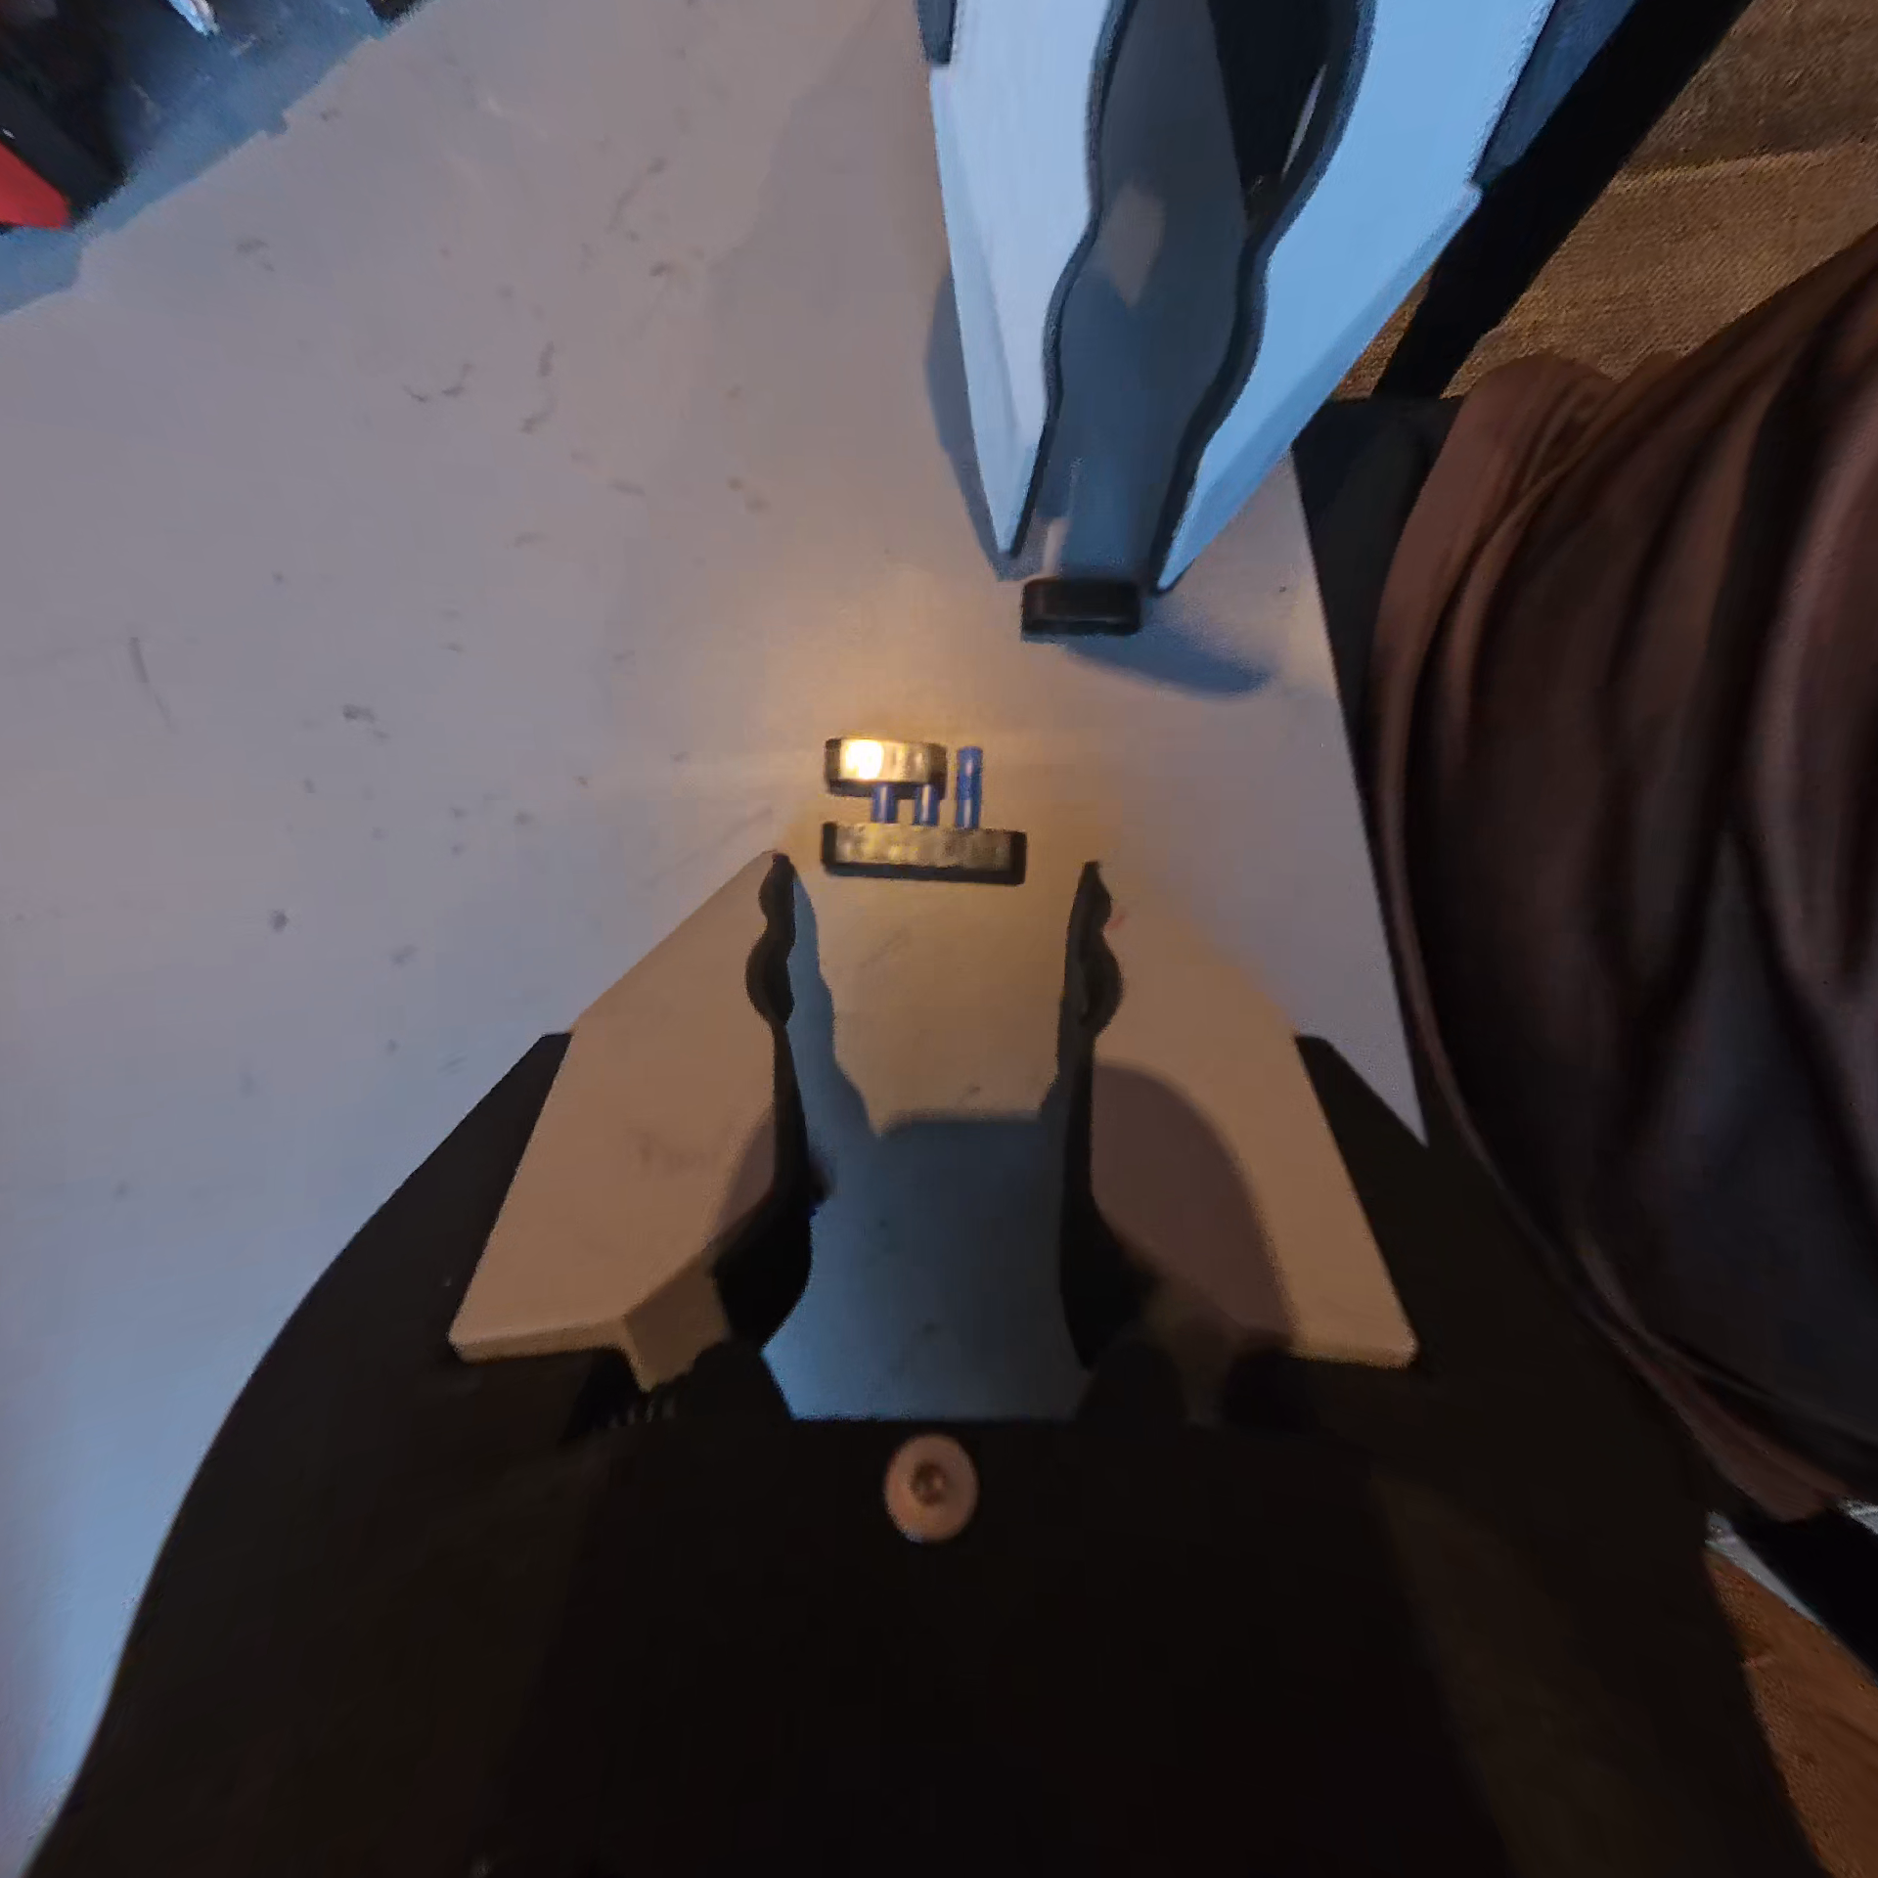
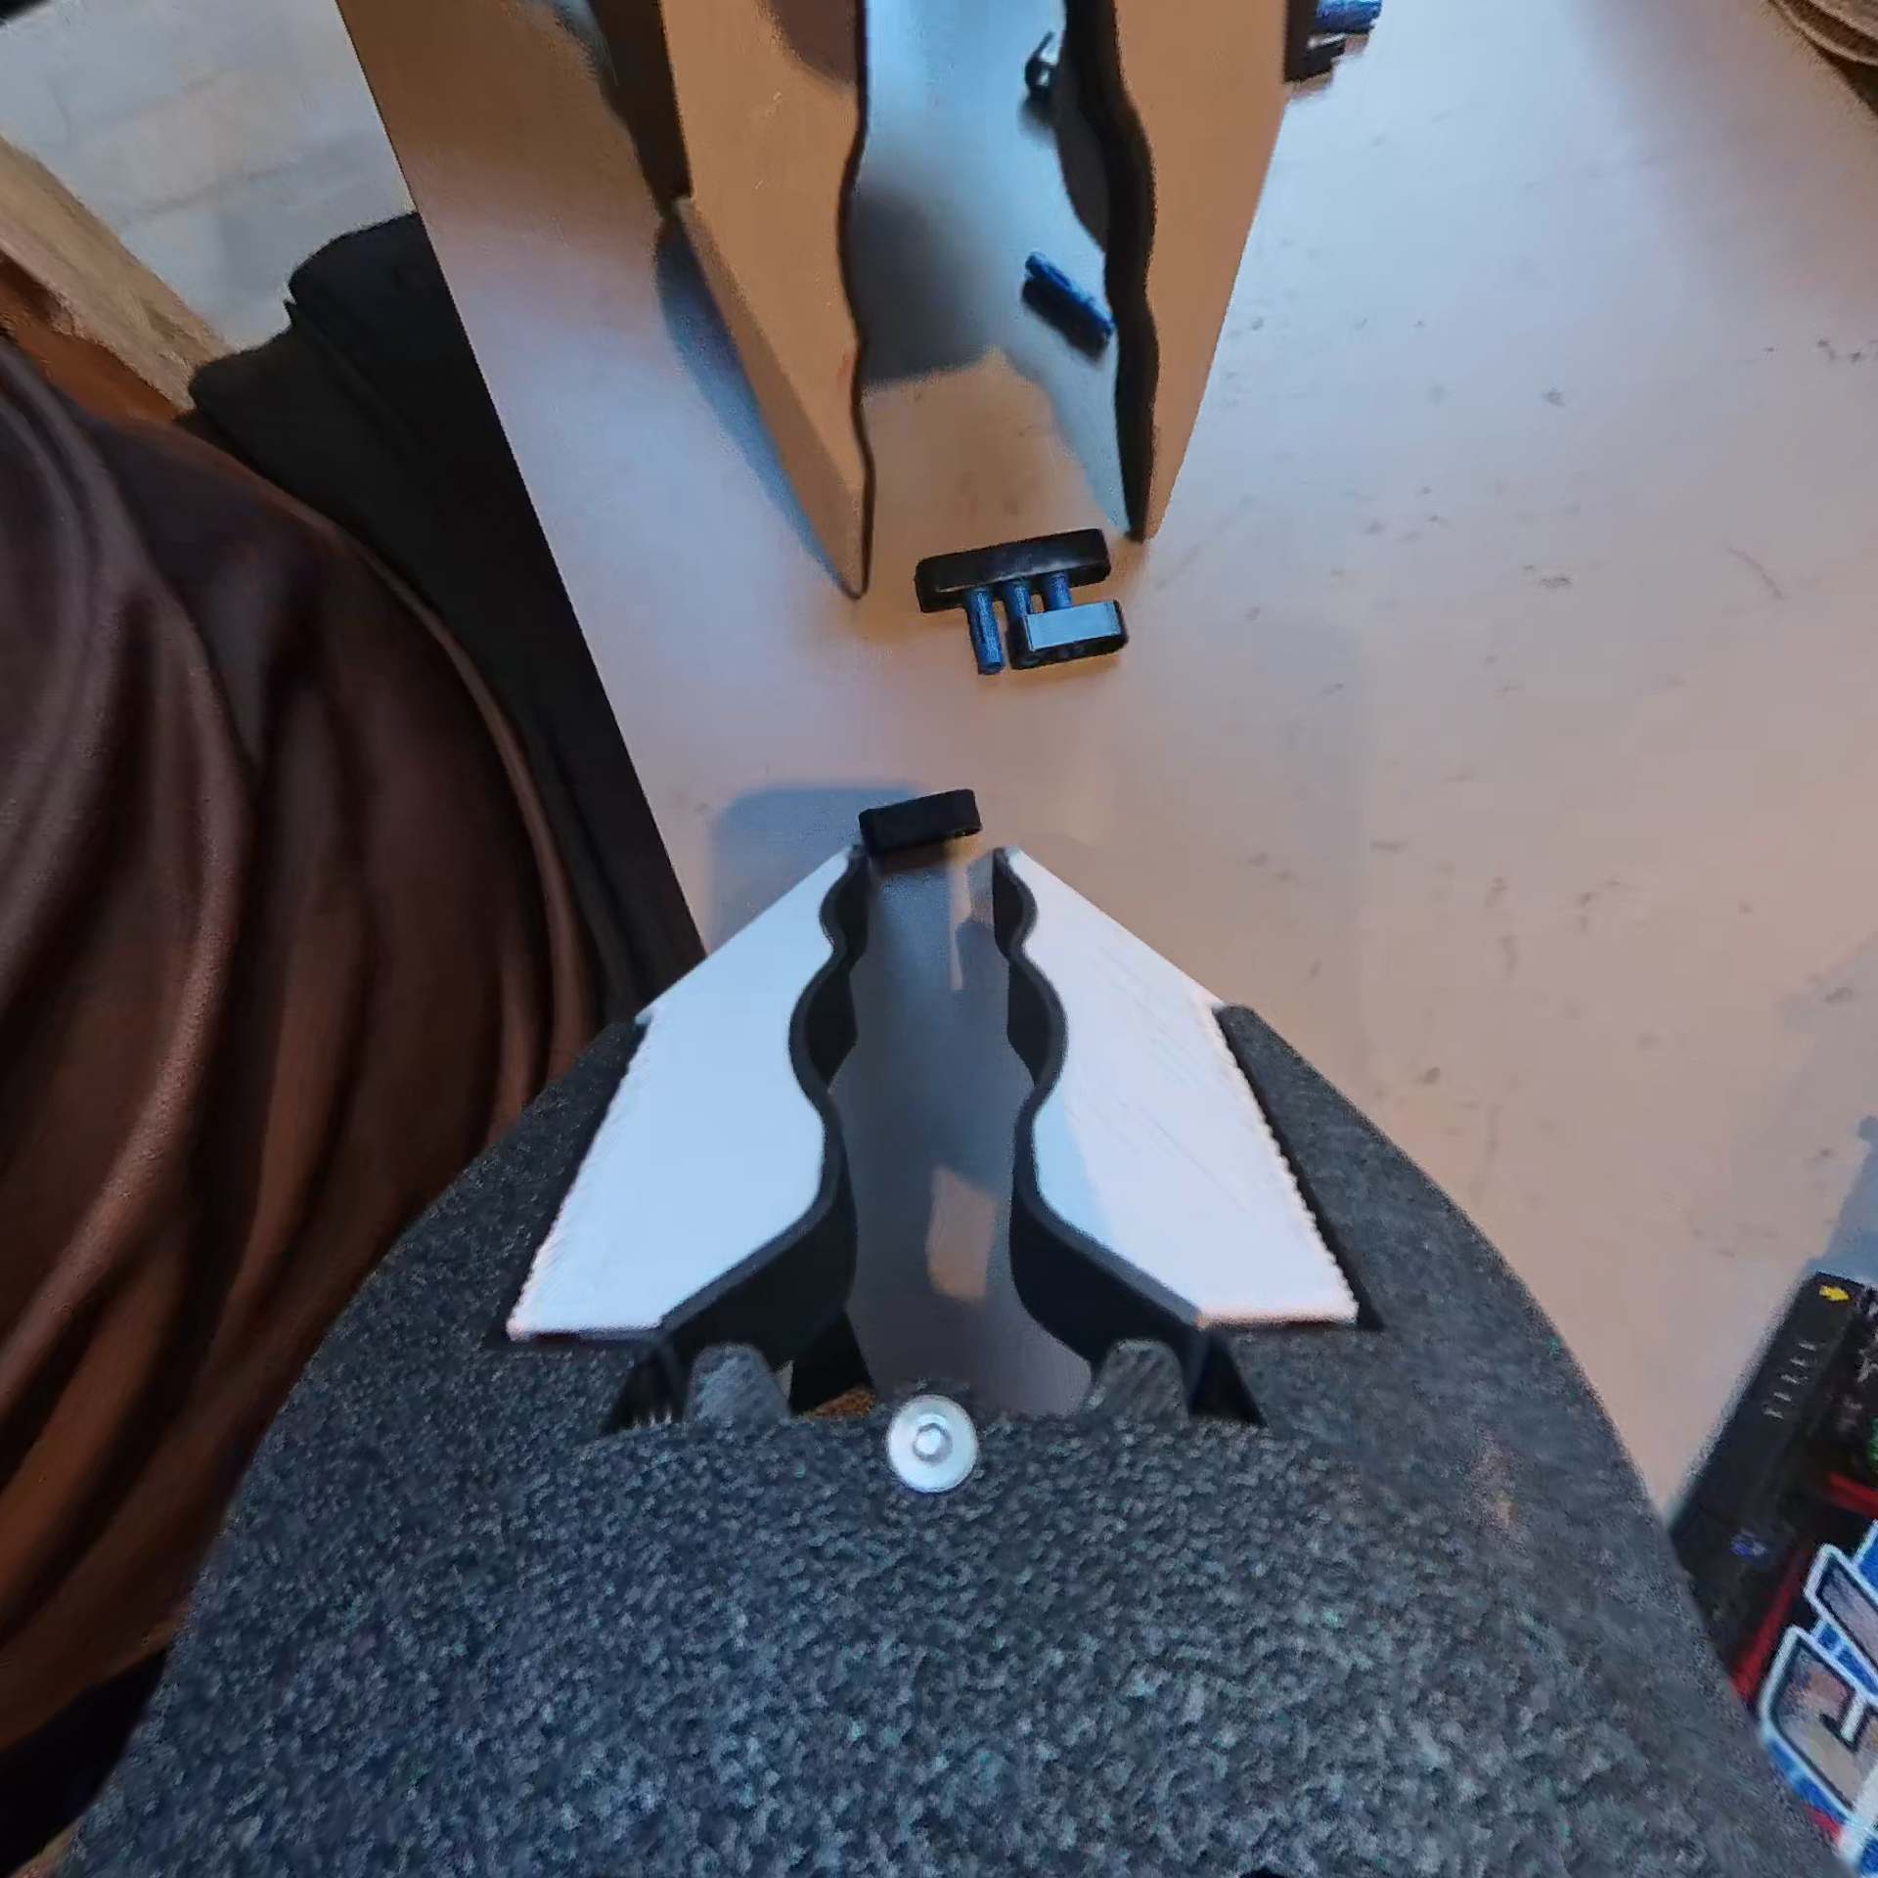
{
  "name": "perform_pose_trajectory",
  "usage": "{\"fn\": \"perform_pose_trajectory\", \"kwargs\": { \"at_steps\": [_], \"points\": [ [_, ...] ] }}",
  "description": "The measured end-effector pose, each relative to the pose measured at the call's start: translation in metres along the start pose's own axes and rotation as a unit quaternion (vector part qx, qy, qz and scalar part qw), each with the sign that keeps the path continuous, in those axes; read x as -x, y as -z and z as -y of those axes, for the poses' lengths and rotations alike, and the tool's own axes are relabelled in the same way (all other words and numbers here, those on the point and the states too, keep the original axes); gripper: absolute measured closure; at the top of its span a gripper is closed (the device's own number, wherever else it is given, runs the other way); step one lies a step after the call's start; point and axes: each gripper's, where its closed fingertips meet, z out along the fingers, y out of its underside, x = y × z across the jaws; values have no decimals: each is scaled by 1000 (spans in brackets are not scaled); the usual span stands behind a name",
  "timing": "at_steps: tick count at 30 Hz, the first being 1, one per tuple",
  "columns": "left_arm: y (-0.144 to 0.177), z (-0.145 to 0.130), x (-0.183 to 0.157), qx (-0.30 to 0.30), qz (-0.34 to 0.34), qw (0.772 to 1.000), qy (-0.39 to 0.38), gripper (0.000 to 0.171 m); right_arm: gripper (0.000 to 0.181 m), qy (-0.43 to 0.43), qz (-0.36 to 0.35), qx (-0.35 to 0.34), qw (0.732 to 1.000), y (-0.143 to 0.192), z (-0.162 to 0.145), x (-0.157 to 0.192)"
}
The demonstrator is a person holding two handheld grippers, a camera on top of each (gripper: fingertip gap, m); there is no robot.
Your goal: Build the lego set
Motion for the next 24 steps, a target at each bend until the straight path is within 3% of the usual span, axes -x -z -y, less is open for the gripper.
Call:
{"fn": "perform_pose_trajectory", "kwargs": {
  "at_steps": [8, 14, 24],
  "points": [
    [-2, 2, 4, 9, -7, 1000, -8, 119, 157, -32, 7, 8, 999, 3, -3, 6],
    [-3, 4, 5, 4, 11, 1000, 4, 134, 161, -59, 9, -4, 998, -3, 1, 5],
    [-5, 7, 1, 0, 5, 1000, 7, 128, 164, -57, -1, -17, 998, -7, 5, 0]
  ]
}}
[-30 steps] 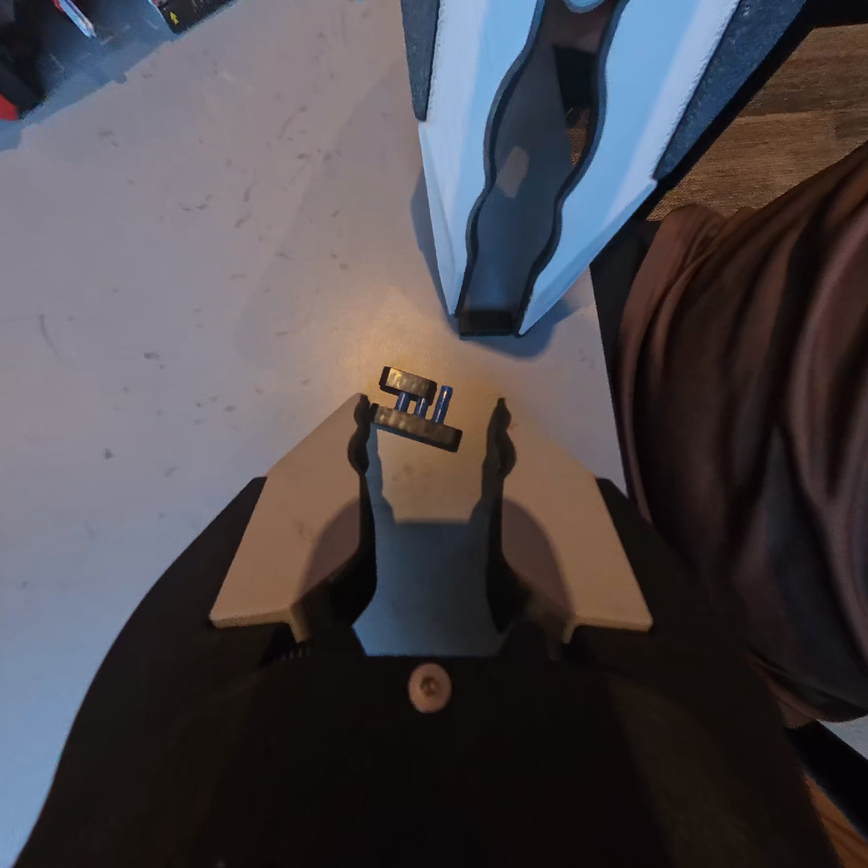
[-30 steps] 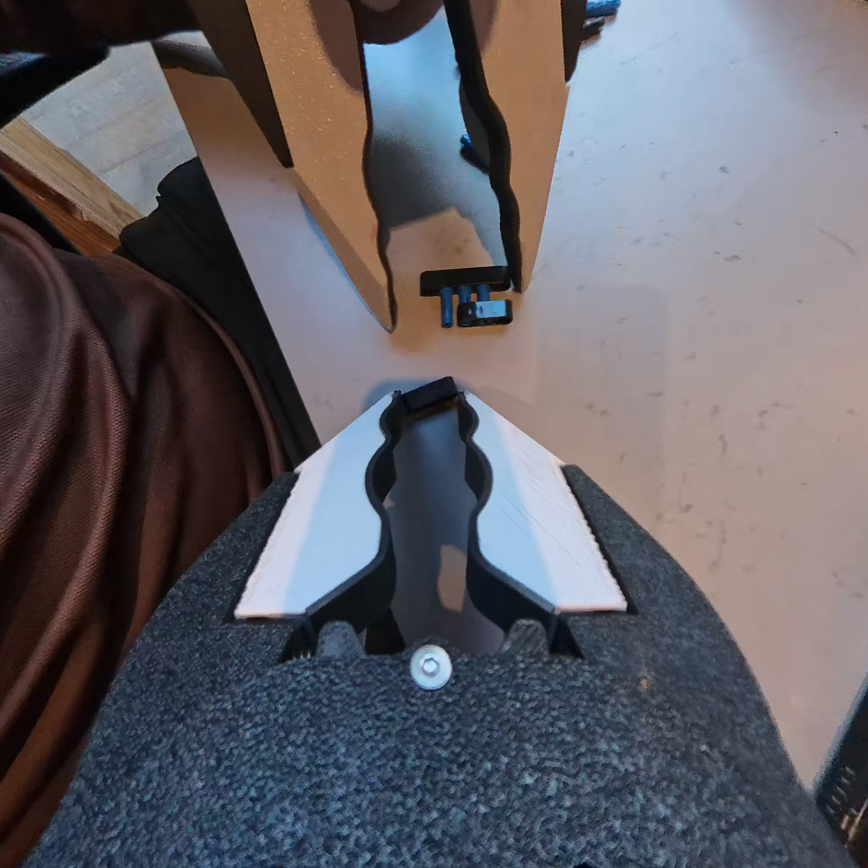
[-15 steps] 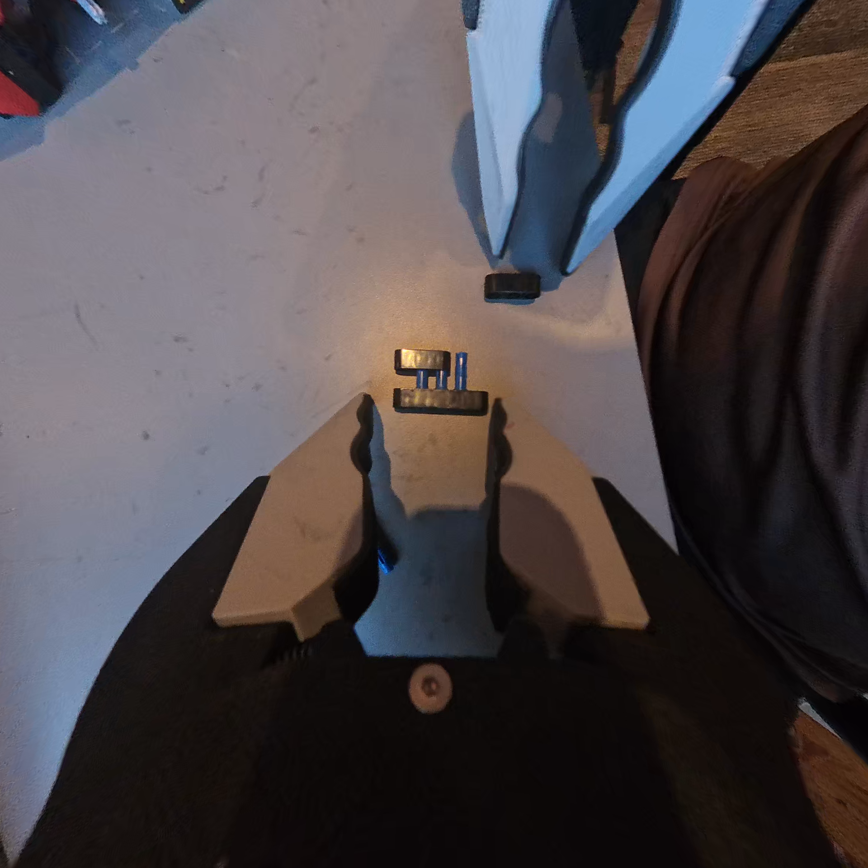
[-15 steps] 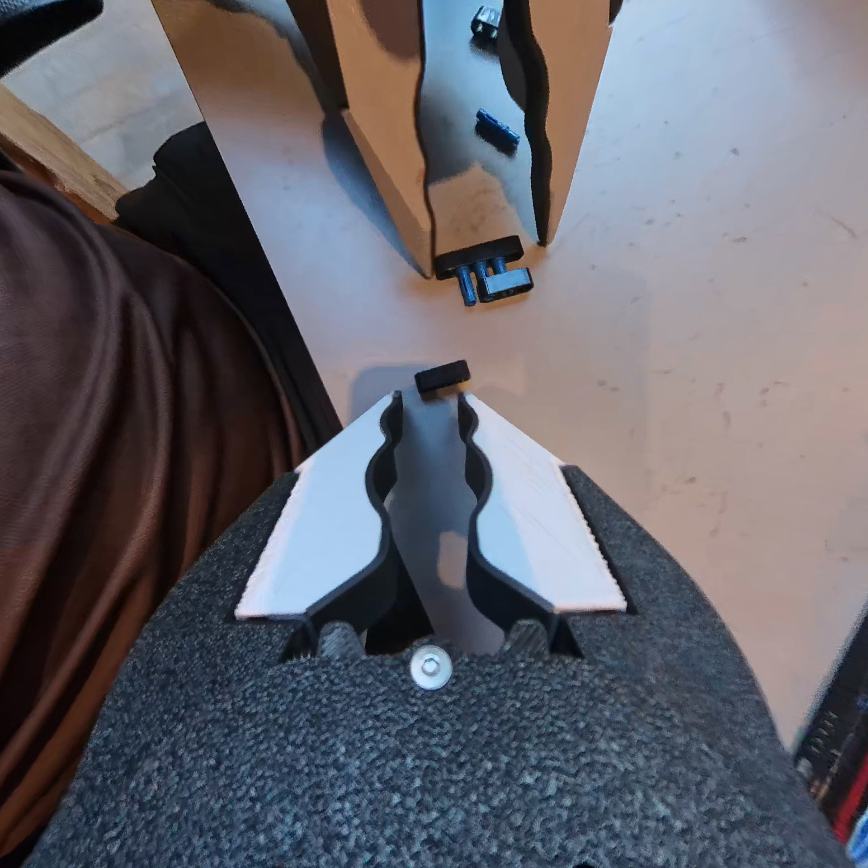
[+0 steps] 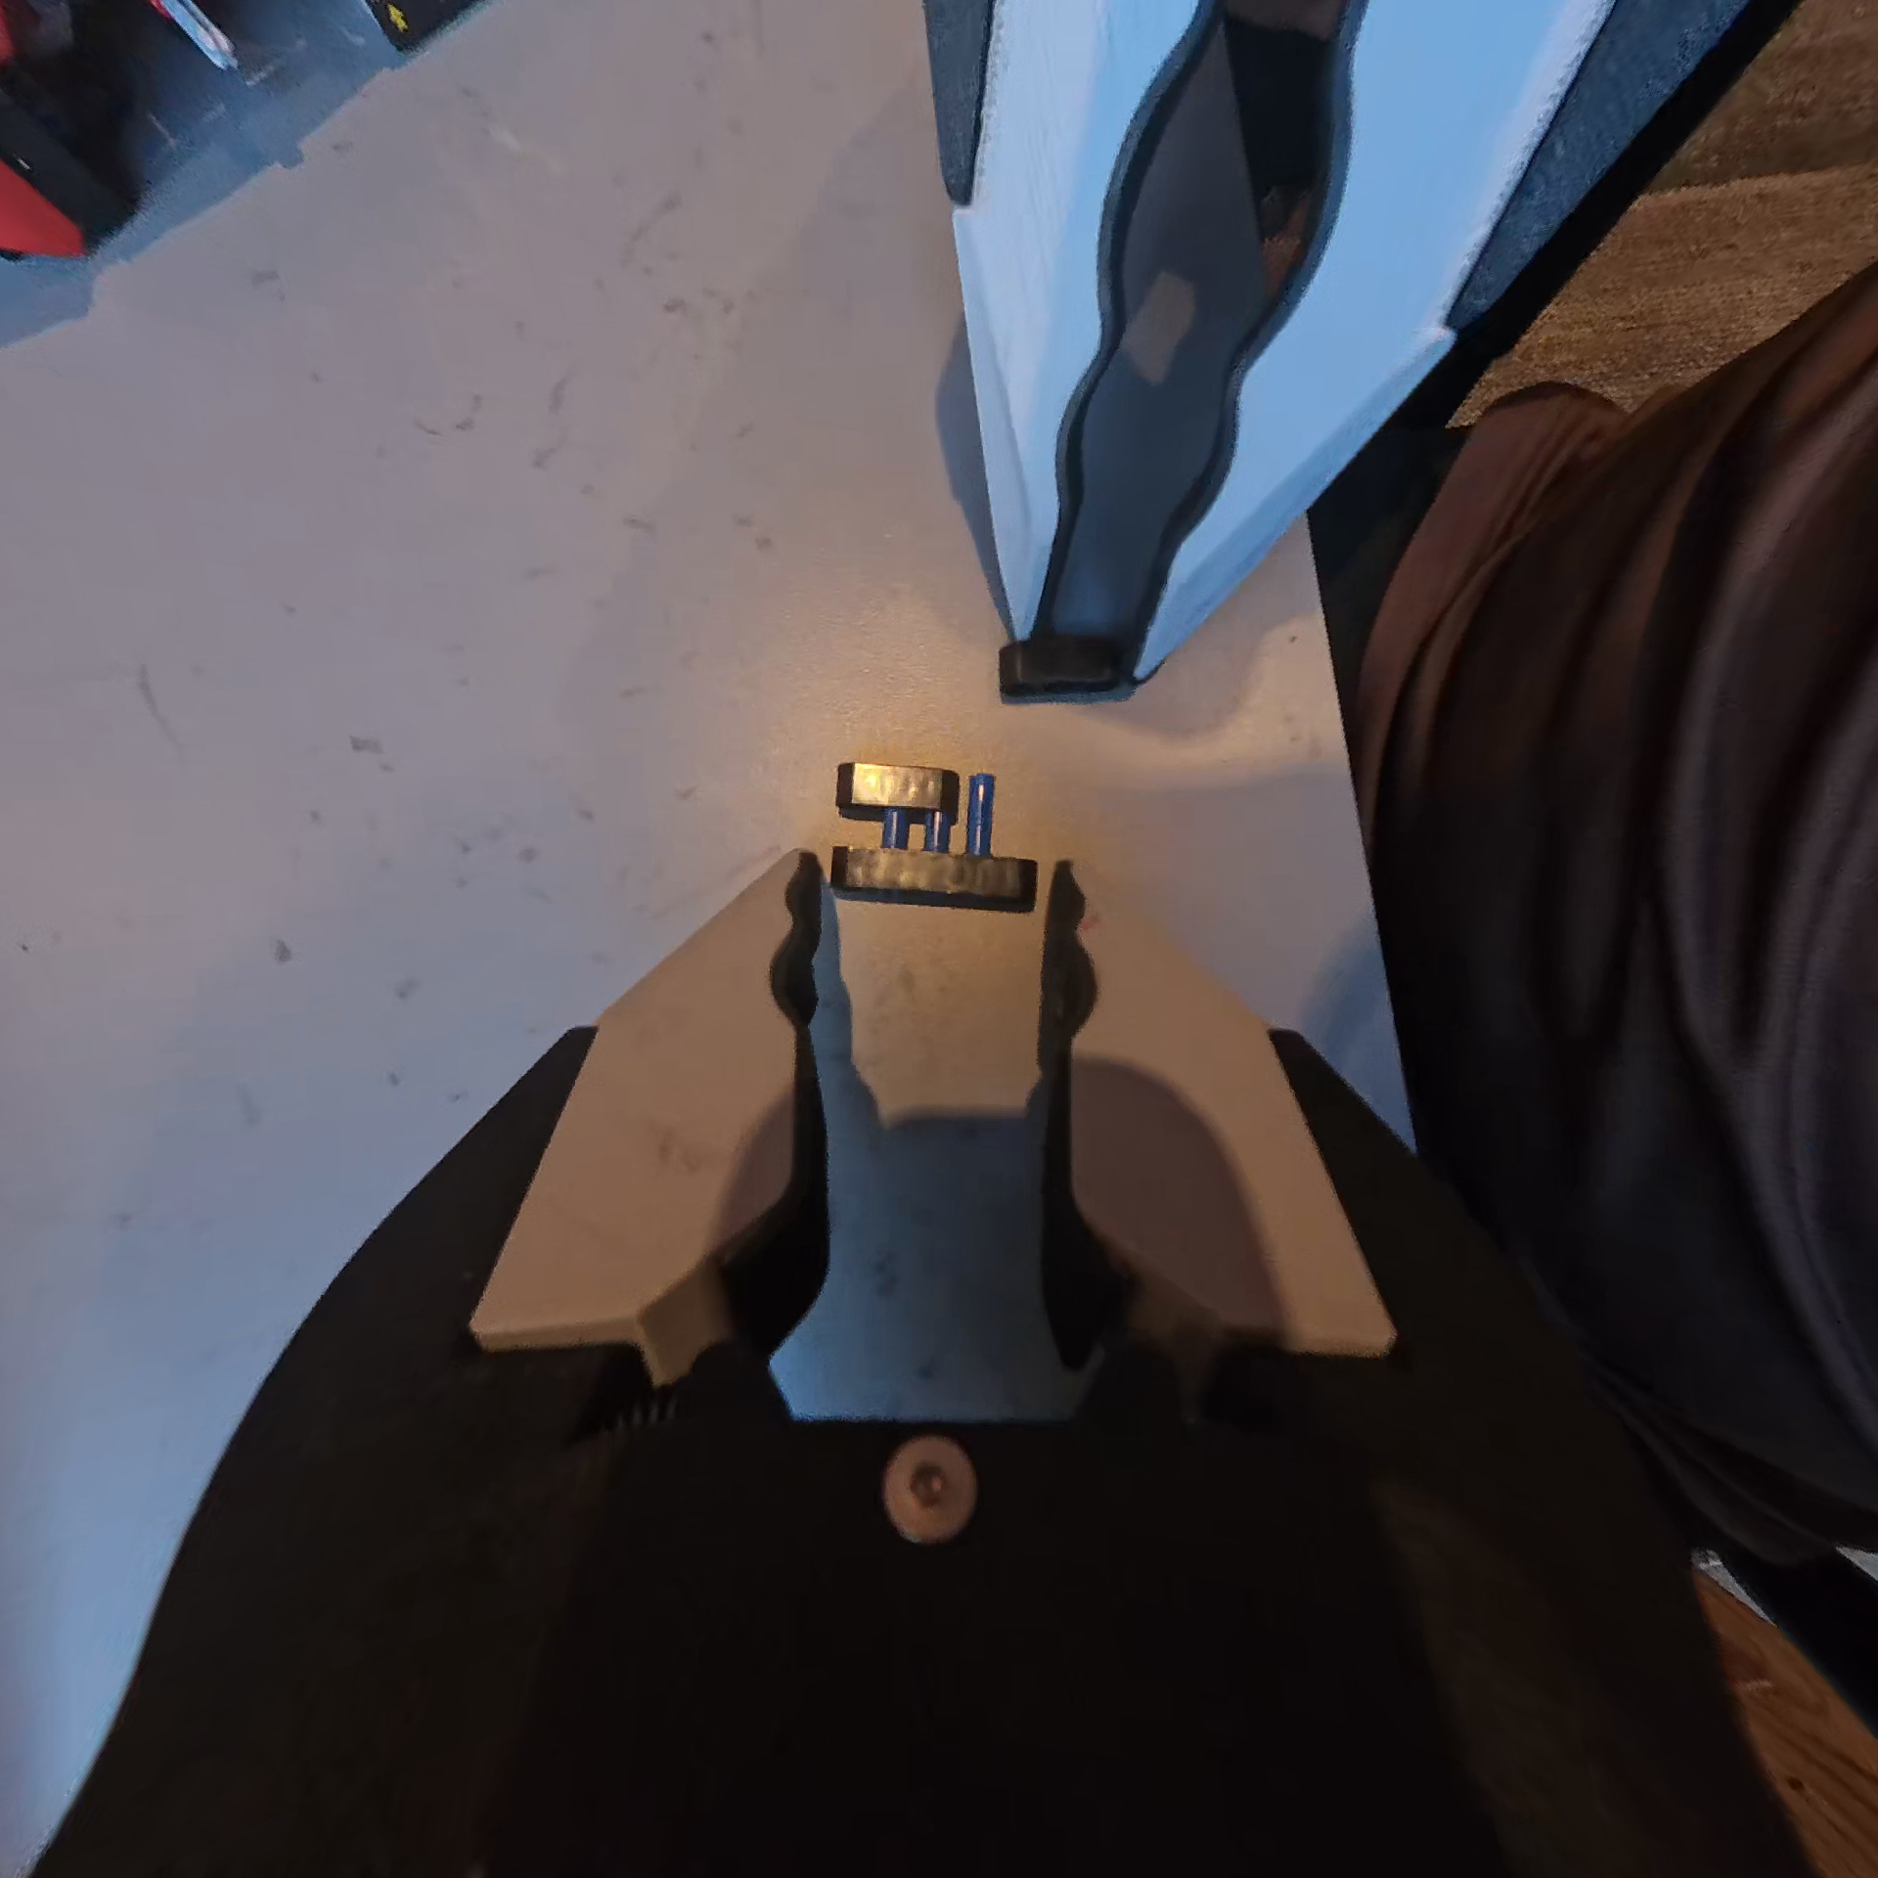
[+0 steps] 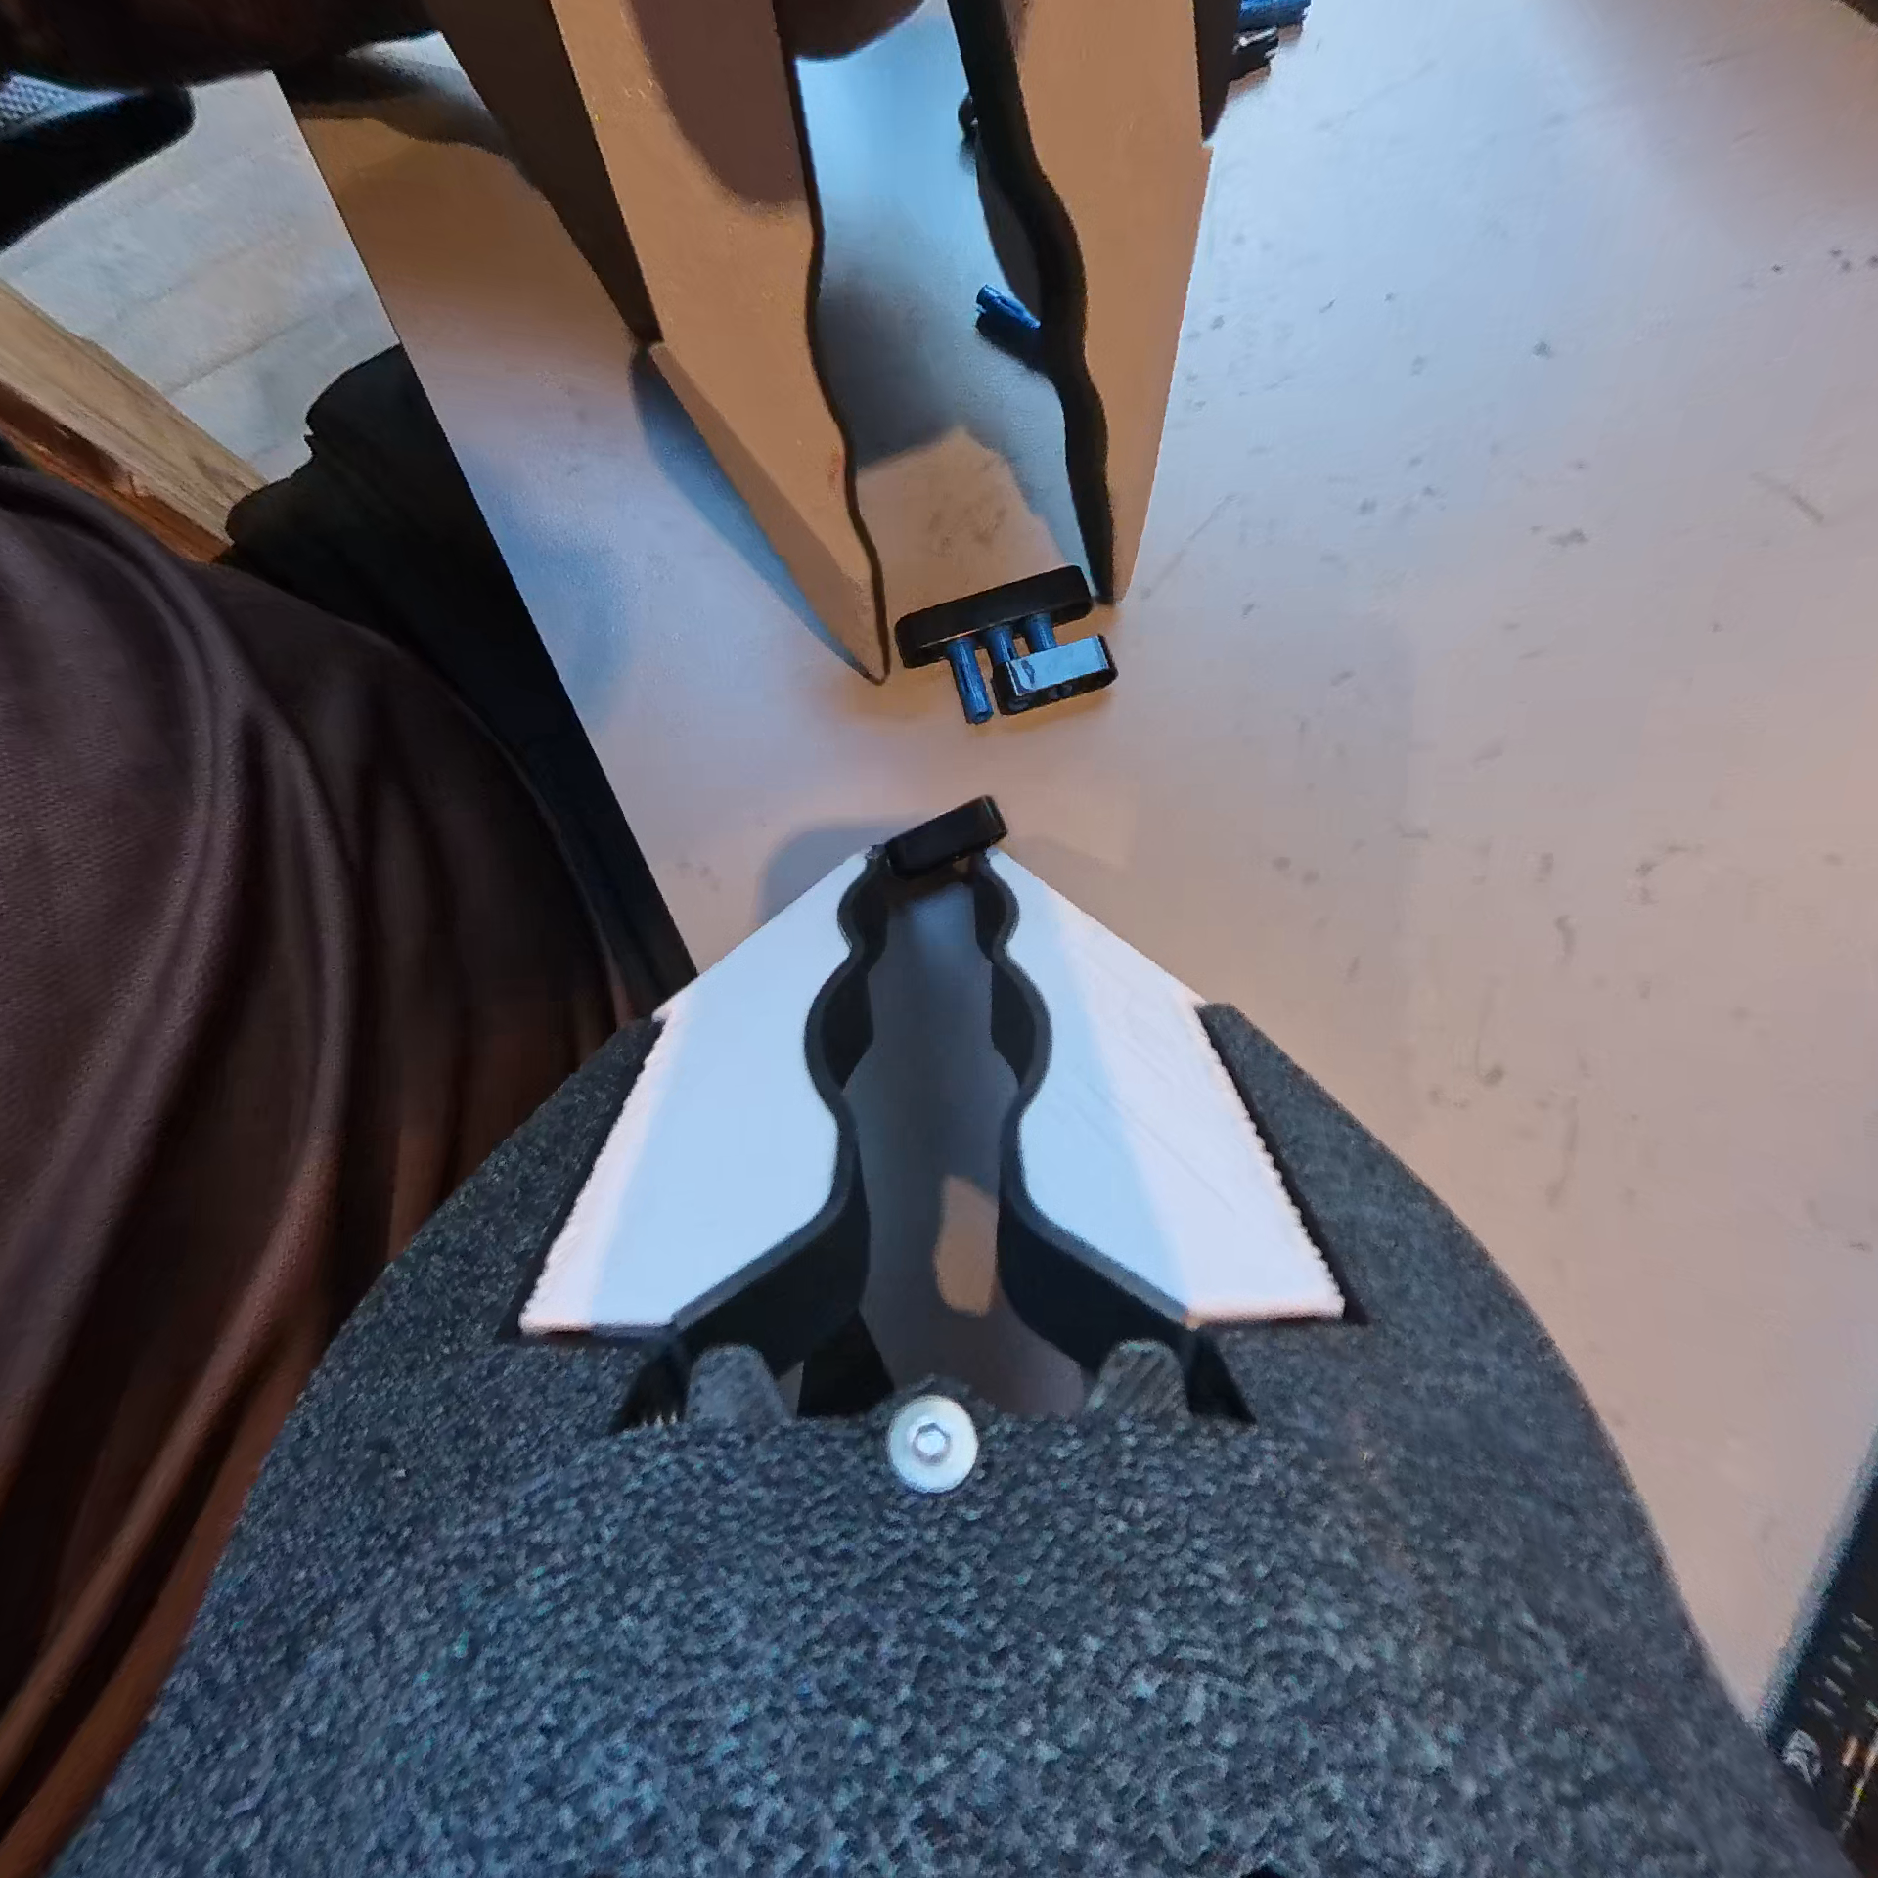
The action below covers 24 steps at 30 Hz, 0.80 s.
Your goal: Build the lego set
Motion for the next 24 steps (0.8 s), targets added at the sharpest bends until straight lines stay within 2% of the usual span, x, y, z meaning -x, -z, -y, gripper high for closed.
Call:
{"fn": "perform_pose_trajectory", "kwargs": {
  "at_steps": [2, 14, 24],
  "points": [
    [-2, 3, -1, -7, 0, 1000, -1, 133, 164, -1, 0, -1, 1000, 0, 1, 0],
    [-9, 13, -8, -4, 38, 998, 43, 133, 166, -8, -3, -11, 1000, -3, 3, -1],
    [-11, 15, -7, -34, 53, 996, 65, 134, 167, -14, 20, -13, 1000, 0, 1, 0]
  ]
}}
